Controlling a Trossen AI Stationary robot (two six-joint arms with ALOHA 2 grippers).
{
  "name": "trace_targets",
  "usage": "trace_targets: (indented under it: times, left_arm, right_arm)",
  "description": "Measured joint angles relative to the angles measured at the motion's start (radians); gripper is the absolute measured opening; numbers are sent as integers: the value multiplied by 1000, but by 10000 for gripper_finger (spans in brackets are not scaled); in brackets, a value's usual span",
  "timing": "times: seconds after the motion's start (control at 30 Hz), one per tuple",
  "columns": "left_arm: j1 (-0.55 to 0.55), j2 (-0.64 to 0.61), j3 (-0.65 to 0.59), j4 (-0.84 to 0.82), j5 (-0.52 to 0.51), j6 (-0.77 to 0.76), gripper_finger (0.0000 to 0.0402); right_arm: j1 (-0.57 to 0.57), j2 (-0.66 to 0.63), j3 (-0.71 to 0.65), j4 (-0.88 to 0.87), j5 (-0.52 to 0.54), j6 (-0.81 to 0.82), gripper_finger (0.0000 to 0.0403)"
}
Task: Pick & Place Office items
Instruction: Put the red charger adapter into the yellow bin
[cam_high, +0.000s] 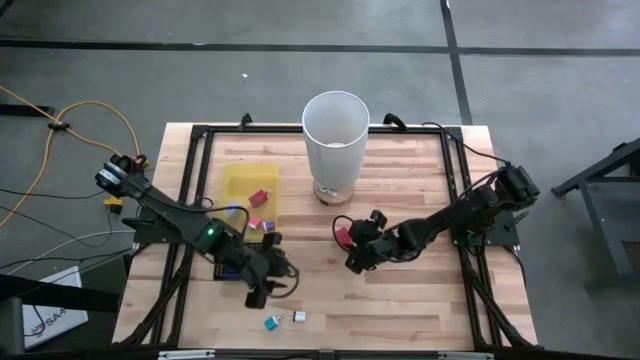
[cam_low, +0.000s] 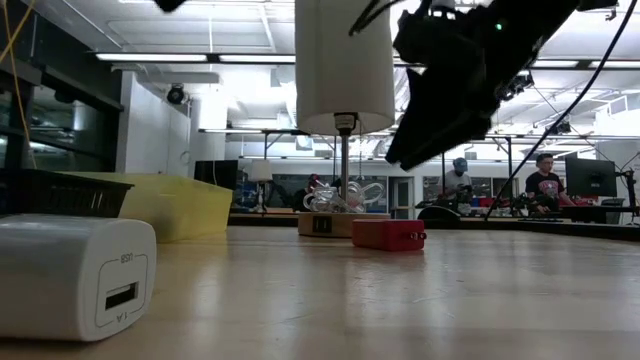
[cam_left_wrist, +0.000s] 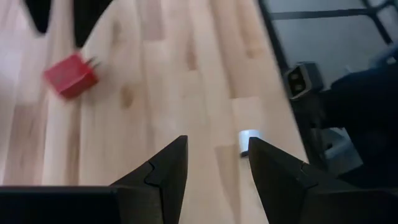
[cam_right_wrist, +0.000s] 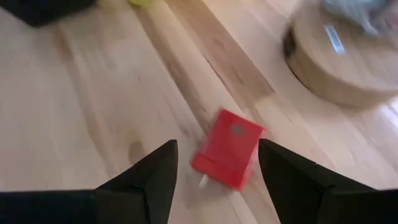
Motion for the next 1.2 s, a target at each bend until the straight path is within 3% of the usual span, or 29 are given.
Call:
trace_targets:
  times: [0.37,0.7,0.97,1.2]
  left_arm:
    - [-42,0,0,63,0,203,163]
    - [-42,0,0,63,-1,202,163]
    - [-42,0,0,63,0,199,163]
    - [-42,0,0,63,-1,199,163]
  right_arm:
    - [-1,0,0,-12,-16,80,210]
    - [-1,0,0,97,-231,74,210]
    - [6,0,0,137,-85,176,210]
    - [-2,0,0,119,-20,203,210]
